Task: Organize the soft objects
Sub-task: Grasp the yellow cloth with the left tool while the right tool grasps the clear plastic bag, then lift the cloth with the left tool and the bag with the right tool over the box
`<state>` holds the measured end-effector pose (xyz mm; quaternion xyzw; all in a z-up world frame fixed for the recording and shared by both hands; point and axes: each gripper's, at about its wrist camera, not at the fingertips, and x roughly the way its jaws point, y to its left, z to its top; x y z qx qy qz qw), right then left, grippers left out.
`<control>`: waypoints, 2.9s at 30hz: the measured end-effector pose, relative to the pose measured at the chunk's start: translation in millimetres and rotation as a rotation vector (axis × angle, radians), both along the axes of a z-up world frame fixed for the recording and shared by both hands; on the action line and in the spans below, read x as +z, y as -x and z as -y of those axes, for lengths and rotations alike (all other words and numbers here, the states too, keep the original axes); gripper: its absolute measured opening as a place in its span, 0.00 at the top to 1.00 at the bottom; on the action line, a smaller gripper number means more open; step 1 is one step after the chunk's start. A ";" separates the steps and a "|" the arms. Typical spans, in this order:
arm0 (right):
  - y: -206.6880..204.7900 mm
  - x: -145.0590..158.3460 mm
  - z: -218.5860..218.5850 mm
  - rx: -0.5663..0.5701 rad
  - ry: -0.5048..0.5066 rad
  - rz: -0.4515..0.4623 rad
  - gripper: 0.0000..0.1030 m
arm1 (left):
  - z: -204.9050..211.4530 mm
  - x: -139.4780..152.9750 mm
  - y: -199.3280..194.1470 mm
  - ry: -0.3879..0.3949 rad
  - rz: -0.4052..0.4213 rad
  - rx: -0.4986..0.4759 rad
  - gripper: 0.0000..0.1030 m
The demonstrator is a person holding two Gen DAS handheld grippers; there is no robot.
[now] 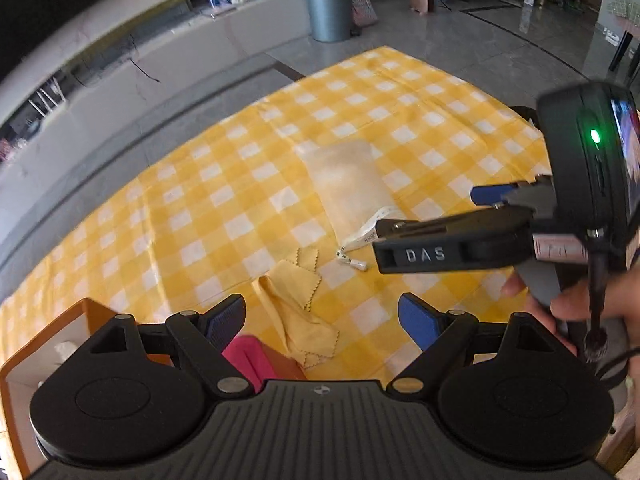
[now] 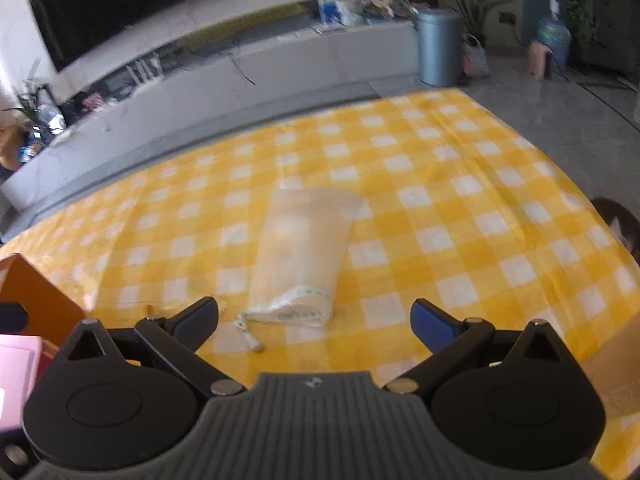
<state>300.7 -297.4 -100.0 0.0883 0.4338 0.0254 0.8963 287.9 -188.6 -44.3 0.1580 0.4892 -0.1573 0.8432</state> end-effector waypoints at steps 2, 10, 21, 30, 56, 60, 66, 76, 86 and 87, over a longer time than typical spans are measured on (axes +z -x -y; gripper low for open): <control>-4.5 -8.0 0.7 -0.012 -0.001 -0.024 0.03 | -0.1 -8.6 -18.4 -0.011 -0.056 -0.021 0.02; -22.8 -23.0 -2.7 -0.022 0.024 -0.062 0.03 | 9.9 -53.6 -69.5 -0.131 -0.185 0.029 0.03; -53.2 -31.1 2.4 -0.054 -0.079 -0.070 0.03 | 10.1 -92.5 -112.1 -0.206 -0.294 0.183 0.23; -83.0 -53.5 -15.2 -0.034 -0.002 -0.126 0.03 | 14.3 -108.5 -121.3 -0.268 -0.325 0.201 0.16; -63.8 -48.4 -16.5 -0.097 0.166 -0.071 1.00 | 34.4 -82.5 -67.7 -0.175 -0.081 0.275 0.98; -51.3 -38.0 1.8 -0.213 0.086 -0.053 1.00 | 33.4 -61.0 -43.0 -0.133 0.039 0.286 0.98; -27.7 -19.6 21.4 -0.227 0.055 -0.024 1.00 | 26.1 -32.0 4.3 -0.003 0.133 0.220 0.98; 15.3 -14.8 43.0 -0.225 -0.086 -0.025 1.00 | 0.2 -9.4 41.8 0.264 0.159 0.247 0.98; 63.7 -15.5 18.7 -0.176 -0.043 -0.011 1.00 | -10.6 5.7 74.5 0.322 0.231 0.262 0.98; 71.4 -14.8 16.1 -0.174 -0.038 -0.008 1.00 | -11.0 7.6 76.6 0.323 0.242 0.264 0.98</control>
